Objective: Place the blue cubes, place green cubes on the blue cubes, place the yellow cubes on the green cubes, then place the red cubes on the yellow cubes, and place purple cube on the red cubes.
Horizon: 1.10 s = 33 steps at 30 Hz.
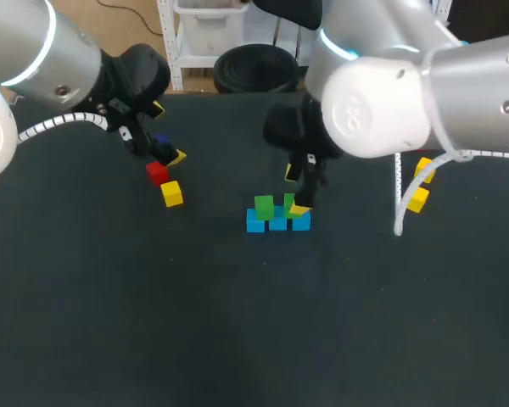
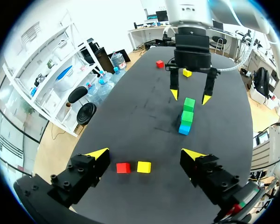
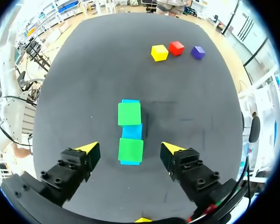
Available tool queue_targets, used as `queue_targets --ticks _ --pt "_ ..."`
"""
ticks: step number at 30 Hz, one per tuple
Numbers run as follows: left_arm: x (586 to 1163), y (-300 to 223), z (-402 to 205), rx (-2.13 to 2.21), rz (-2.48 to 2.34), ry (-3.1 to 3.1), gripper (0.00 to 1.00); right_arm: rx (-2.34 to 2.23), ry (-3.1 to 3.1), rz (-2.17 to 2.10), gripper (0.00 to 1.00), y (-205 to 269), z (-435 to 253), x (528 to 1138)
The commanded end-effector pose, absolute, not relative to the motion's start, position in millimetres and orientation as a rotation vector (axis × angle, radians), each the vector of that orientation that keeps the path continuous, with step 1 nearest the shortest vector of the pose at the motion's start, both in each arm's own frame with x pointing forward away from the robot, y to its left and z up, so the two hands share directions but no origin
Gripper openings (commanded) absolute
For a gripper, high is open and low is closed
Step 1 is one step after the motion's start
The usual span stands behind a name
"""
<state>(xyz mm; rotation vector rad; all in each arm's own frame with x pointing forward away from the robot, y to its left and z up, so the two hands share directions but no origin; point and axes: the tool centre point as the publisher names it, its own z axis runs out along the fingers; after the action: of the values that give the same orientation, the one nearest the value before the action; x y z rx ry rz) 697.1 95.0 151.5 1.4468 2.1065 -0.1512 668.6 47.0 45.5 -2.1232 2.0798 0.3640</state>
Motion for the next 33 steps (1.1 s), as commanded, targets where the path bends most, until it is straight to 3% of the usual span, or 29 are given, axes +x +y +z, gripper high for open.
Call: queue_targets --ticks 1,11,21,33 --pt "699 96 151 1.451 -0.157 2.103 1.00 -2.134 2.082 0.370 0.81 48 45 669" --pt "699 96 151 1.451 -0.157 2.103 1.00 -2.161 2.074 0.375 0.74 50 42 667" --pt "699 96 151 1.451 -0.157 2.103 1.00 -2.170 2.074 0.370 0.53 51 39 667" --pt "699 96 151 1.451 -0.157 2.103 1.00 -2.173 2.091 0.372 0.48 50 32 670"
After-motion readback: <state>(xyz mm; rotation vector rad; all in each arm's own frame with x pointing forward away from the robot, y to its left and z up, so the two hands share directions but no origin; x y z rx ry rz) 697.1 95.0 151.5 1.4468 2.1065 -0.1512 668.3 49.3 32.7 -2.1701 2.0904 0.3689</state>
